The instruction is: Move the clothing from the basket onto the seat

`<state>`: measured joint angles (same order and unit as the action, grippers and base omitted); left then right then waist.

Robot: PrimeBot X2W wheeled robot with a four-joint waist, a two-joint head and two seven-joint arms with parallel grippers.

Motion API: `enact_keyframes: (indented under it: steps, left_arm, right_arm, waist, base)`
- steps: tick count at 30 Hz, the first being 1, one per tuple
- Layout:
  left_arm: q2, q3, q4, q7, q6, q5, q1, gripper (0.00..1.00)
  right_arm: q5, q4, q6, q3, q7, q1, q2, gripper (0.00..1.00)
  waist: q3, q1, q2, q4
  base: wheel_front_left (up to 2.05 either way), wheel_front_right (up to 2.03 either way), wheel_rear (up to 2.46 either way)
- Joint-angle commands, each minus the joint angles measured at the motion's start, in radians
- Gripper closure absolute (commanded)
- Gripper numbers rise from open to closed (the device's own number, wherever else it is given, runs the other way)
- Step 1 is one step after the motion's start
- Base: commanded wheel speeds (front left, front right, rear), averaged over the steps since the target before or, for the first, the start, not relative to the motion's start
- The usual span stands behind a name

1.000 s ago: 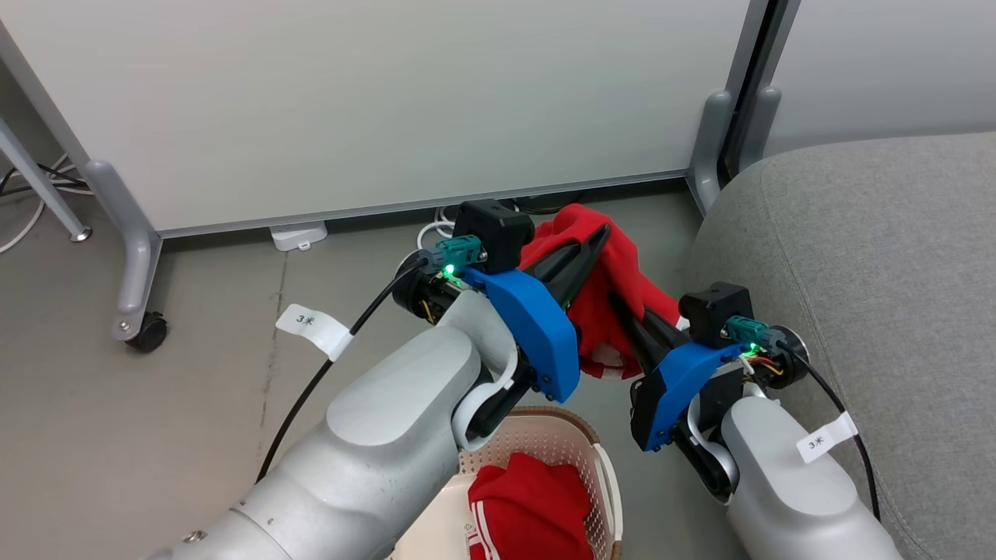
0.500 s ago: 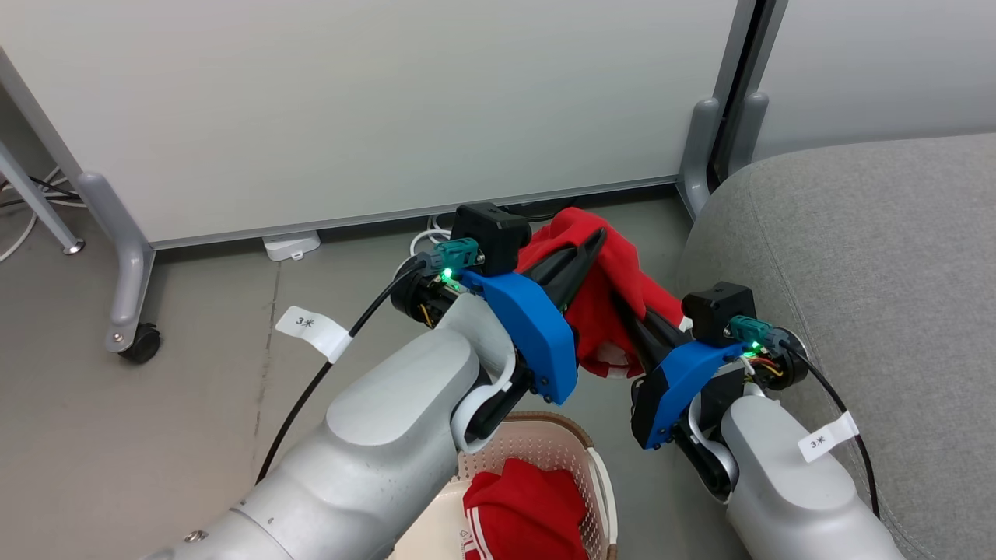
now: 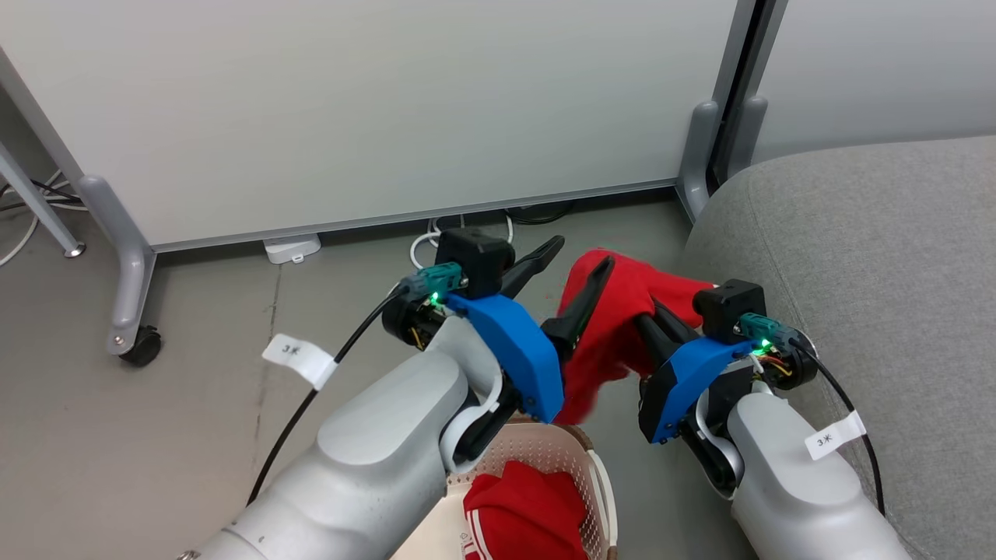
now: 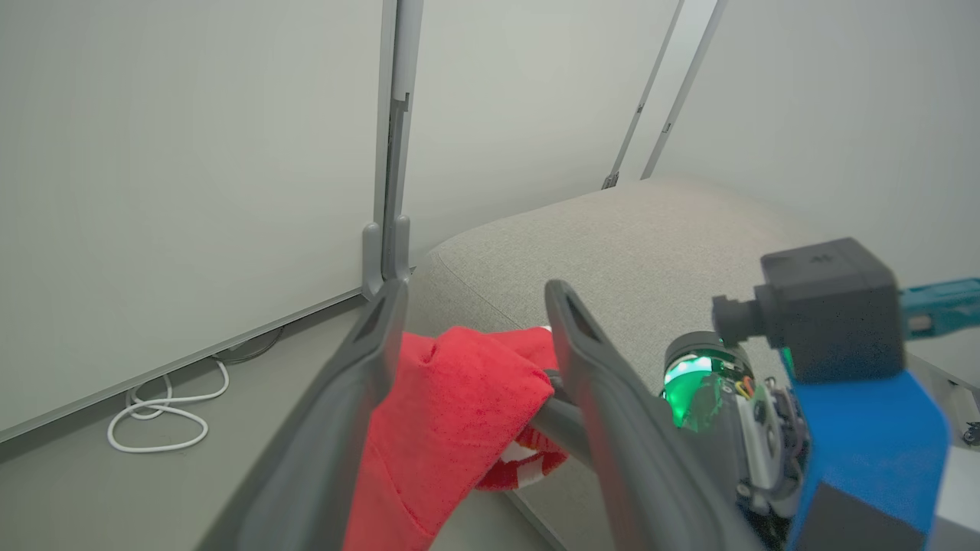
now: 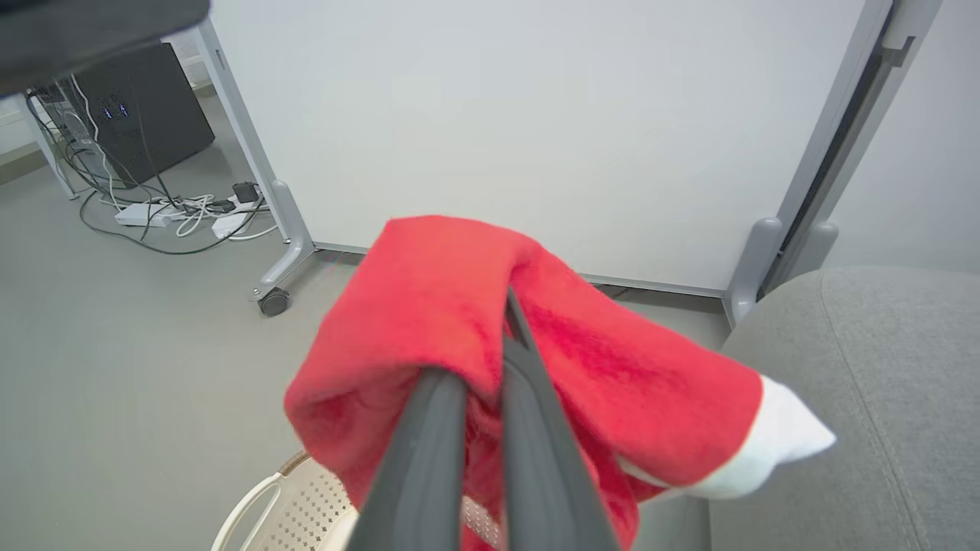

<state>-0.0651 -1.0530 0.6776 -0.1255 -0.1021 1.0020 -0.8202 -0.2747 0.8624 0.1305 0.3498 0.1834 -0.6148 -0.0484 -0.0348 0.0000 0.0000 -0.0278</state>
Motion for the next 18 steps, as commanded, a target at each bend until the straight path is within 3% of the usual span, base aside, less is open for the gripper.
enact_keyframes:
  steps: [1, 6, 10, 14, 18]
  left_arm:
    - [-0.019, 0.003, -0.007, -0.025, 0.0, -0.008, 0.024, 0.0]
    - [-0.082, 0.026, -0.043, -0.11, -0.002, -0.021, 0.098, 0.0]
    - [-0.153, 0.094, -0.101, -0.139, 0.021, -0.061, 0.186, 0.0]
    - [-0.206, 0.276, -0.239, -0.14, 0.057, -0.177, 0.326, 0.0]
    - [-0.221, 0.438, -0.359, -0.14, 0.059, -0.309, 0.472, 0.0]
  right_arm:
    - [0.008, 0.005, 0.0, -0.008, 0.009, -0.015, -0.004, 1.0]
    - [0.019, -0.004, 0.0, -0.028, 0.018, -0.008, -0.003, 1.0]
    - [0.03, -0.024, 0.0, -0.039, 0.021, 0.003, -0.003, 1.0]
    - [0.052, -0.054, 0.0, -0.05, 0.013, 0.012, -0.004, 1.0]
    - [0.069, -0.096, 0.0, -0.066, 0.0, 0.03, -0.003, 1.0]
  waist:
    - [0.001, 0.0, 0.0, -0.002]
    - [0.002, 0.0, 0.0, -0.013]
    - [-0.002, 0.0, 0.0, -0.032]
    - [-0.01, 0.0, 0.0, -0.051]
    - [-0.014, 0.0, 0.0, -0.074]
  base:
    - [0.0, 0.0, 0.0]
    - [0.0, 0.0, 0.0]
    - [0.0, 0.0, 0.0]
    - [0.0, 0.0, 0.0]
    - [0.0, 0.0, 0.0]
